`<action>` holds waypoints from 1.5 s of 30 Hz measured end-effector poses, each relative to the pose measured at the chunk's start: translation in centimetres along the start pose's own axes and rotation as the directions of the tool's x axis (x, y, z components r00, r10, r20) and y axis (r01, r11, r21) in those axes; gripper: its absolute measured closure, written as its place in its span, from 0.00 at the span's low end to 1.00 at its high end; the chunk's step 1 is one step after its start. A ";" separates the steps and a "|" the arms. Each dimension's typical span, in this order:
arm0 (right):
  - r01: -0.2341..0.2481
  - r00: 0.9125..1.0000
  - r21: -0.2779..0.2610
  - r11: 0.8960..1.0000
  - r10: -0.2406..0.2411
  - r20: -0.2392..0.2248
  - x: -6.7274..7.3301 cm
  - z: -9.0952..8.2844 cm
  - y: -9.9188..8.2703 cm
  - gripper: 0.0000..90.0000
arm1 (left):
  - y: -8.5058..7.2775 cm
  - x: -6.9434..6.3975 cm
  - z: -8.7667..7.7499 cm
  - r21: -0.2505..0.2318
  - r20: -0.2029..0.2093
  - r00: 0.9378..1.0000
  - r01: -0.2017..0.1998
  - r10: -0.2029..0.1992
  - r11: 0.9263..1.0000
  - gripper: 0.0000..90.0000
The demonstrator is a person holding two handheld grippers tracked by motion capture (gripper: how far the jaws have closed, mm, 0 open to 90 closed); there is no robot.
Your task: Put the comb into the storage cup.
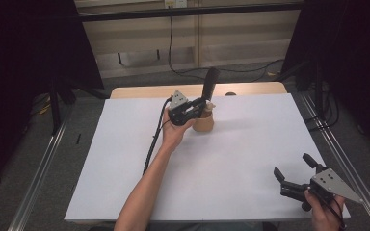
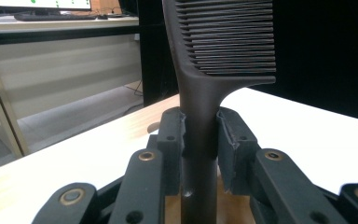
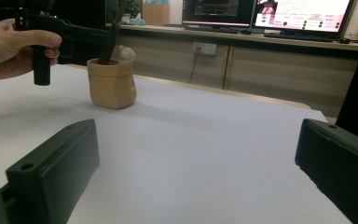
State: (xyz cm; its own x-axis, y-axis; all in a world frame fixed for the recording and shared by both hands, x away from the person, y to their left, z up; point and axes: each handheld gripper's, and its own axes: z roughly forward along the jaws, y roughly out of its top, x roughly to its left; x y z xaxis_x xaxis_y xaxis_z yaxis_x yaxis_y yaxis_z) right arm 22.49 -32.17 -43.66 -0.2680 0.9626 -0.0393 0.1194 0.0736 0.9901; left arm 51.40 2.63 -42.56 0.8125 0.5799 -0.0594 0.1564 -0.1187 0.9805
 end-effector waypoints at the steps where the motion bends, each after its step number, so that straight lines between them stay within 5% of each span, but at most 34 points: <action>1: 0.001 1.000 0.000 1.000 -0.001 0.001 0.0 0.0 0.0 0.00 | -0.1 0.1 0.0 0.004 0.001 1.000 -0.001 0.001 1.000 0.81; 32: 0.001 1.000 0.002 1.000 -0.001 -0.001 0.0 0.1 0.0 0.00 | -0.5 0.3 -0.6 0.106 0.009 1.000 -0.027 0.026 0.994 0.80; 36: 0.005 1.000 0.004 1.000 -0.005 -0.002 0.1 0.1 0.0 0.00 | -0.5 0.3 -0.5 0.101 -0.005 0.998 -0.055 0.056 0.993 0.76; 40: 0.003 1.000 0.004 1.000 -0.003 -0.001 0.0 0.0 0.0 0.00 | -0.4 0.4 -0.7 0.085 -0.022 1.000 -0.017 0.019 0.996 0.65; 45: 0.002 1.000 0.000 1.000 -0.002 0.000 0.0 0.0 0.0 0.00 | 0.0 0.4 -0.9 0.075 -0.030 0.999 -0.017 0.019 0.997 0.52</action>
State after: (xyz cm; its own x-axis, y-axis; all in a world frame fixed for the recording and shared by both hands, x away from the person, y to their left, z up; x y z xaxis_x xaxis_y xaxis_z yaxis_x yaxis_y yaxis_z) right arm 22.47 -32.20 -43.66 -0.2685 0.9624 -0.0415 0.1187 0.0758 0.9900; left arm 51.23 3.58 -42.38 0.7979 0.6018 -0.0346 0.1840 -0.1886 0.9647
